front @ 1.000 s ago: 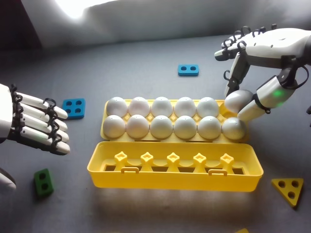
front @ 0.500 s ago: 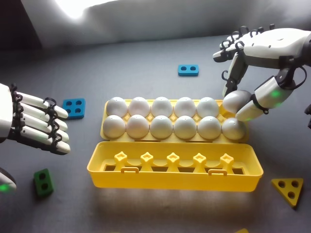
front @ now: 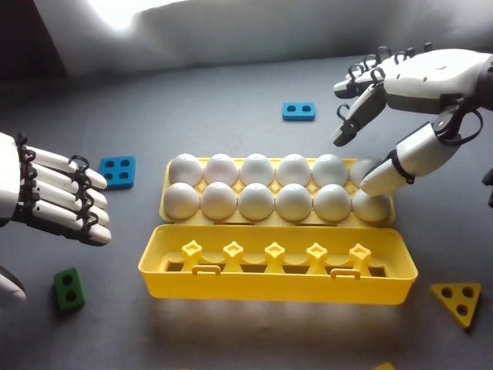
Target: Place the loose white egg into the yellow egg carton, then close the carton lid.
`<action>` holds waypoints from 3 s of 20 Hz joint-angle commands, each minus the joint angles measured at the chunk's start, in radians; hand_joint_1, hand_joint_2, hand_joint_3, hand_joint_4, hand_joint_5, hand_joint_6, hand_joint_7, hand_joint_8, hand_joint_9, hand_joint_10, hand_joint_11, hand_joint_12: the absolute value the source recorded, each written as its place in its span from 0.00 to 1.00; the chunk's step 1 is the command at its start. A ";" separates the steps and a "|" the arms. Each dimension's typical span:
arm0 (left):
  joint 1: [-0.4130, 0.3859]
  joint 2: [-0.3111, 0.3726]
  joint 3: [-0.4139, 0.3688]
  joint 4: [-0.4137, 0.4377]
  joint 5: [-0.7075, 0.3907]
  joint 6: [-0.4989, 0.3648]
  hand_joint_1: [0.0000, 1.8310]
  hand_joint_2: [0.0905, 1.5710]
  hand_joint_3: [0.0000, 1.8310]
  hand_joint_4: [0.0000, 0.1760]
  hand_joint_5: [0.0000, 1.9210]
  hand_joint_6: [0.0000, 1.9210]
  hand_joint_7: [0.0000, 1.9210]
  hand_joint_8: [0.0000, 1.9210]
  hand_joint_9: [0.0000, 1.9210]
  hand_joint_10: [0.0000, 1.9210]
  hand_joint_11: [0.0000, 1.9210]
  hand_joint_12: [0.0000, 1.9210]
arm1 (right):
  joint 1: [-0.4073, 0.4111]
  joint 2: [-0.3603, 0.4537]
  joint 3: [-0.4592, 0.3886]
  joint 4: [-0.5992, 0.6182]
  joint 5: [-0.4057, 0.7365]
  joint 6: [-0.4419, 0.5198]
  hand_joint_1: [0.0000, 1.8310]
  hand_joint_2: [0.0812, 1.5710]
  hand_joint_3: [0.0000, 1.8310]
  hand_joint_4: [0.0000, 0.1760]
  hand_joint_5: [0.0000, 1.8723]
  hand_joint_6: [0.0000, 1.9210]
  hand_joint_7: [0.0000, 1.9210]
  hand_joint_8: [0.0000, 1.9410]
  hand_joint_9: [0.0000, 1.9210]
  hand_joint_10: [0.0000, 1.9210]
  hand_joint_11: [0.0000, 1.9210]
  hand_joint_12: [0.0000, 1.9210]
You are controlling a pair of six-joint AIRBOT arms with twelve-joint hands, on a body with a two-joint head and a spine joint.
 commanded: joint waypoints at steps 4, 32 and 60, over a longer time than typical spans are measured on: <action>-0.005 0.018 0.001 -0.064 -0.045 0.000 0.00 0.77 0.00 0.00 0.16 0.00 0.16 0.00 0.13 0.00 0.05 0.08 | 0.004 0.011 0.001 0.020 0.078 0.001 0.36 0.50 0.00 1.00 0.28 0.00 0.05 0.00 0.03 0.00 0.00 0.00; 0.119 0.020 -0.101 -0.048 -0.018 -0.009 0.00 0.78 0.00 0.00 0.01 0.00 0.00 0.00 0.00 0.00 0.00 0.00 | 0.097 0.635 -0.484 -0.731 0.309 0.623 0.21 0.52 0.00 0.00 0.05 0.00 0.05 0.00 0.03 0.00 0.02 0.01; 0.134 -0.006 -0.238 -0.002 0.095 0.010 0.00 0.75 0.00 0.00 0.00 0.00 0.00 0.00 0.00 0.00 0.00 0.00 | 0.127 0.690 -0.447 -0.732 0.363 0.648 0.20 0.59 0.00 0.00 0.06 0.00 0.05 0.00 0.04 0.00 0.01 0.03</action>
